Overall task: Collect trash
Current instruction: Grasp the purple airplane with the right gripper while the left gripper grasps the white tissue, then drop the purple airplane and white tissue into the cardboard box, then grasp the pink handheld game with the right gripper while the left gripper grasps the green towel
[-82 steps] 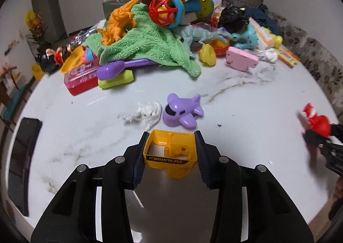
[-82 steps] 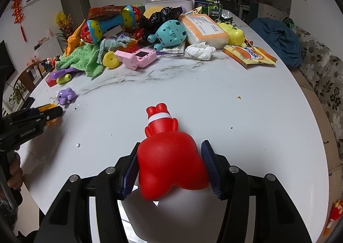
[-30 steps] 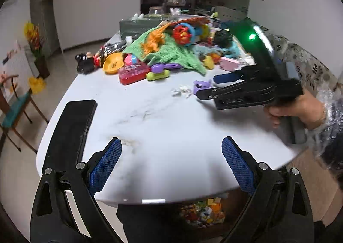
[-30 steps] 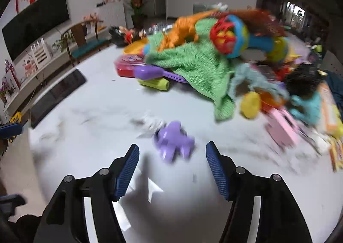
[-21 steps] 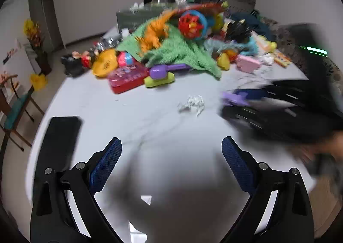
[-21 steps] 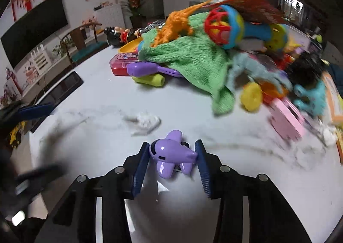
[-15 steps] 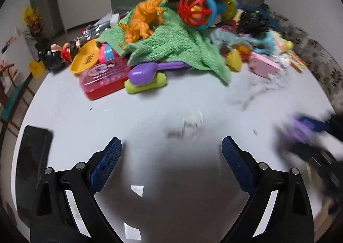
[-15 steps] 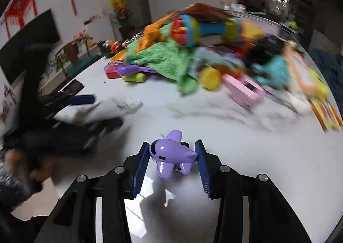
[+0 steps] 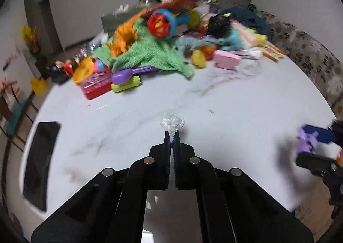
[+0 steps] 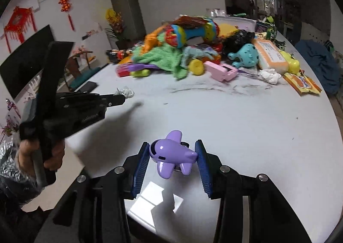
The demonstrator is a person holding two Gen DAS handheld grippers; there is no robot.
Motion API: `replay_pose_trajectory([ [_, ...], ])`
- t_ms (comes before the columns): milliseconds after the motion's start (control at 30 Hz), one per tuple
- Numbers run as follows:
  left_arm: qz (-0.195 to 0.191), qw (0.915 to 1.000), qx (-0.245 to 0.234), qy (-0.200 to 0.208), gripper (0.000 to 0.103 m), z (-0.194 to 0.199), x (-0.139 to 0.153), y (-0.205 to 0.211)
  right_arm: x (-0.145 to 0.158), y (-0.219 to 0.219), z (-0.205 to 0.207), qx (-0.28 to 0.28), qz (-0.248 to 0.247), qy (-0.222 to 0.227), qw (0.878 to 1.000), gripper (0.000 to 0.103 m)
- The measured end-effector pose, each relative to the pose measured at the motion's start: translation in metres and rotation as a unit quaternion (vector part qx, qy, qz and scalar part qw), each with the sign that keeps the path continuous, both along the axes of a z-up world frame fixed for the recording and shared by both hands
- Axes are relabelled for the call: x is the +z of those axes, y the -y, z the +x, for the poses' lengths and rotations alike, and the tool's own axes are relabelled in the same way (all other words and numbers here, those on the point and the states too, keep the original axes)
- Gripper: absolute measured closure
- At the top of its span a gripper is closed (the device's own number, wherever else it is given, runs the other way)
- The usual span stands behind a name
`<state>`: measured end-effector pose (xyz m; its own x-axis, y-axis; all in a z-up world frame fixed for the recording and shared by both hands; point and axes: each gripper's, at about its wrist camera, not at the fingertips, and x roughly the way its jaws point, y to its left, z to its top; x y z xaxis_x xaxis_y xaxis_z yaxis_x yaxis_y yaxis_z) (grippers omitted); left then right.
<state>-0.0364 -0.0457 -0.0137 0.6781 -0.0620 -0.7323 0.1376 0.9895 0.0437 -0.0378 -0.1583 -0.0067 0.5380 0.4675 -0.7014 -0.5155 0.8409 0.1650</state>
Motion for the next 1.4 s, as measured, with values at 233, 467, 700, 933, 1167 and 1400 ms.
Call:
replay_pose_trajectory([
  [233,-0.002,0.9990,-0.041,-0.020,0.101,-0.101,-0.004,0.000,-0.006,-0.009,-0.084,0.054,0.011,-0.017,0.998,0.060],
  [467,0.022,0.9815,-0.101,-0.161,0.092,-0.136,-0.105,0.004,-0.107,-0.018,-0.119,0.075,-0.035,-0.136,0.987,0.060],
  [700,-0.030,0.9485,-0.105,-0.297,0.028,-0.113,-0.208,-0.014,-0.188,-0.025,-0.096,0.073,-0.084,-0.214,0.970,0.051],
  [933,-0.041,0.9600,-0.132,-0.244,0.025,-0.115,-0.153,-0.021,-0.081,-0.008,-0.100,0.102,-0.017,-0.128,0.986,0.044],
  [1167,-0.063,0.9811,-0.161,-0.087,0.014,-0.110,-0.033,-0.019,0.024,0.002,0.022,0.033,-0.054,0.030,0.998,0.042],
  [1400,-0.084,0.9895,-0.117,-0.017,0.014,-0.050,0.013,-0.022,-0.012,-0.017,0.187,-0.030,-0.095,0.023,0.995,0.034],
])
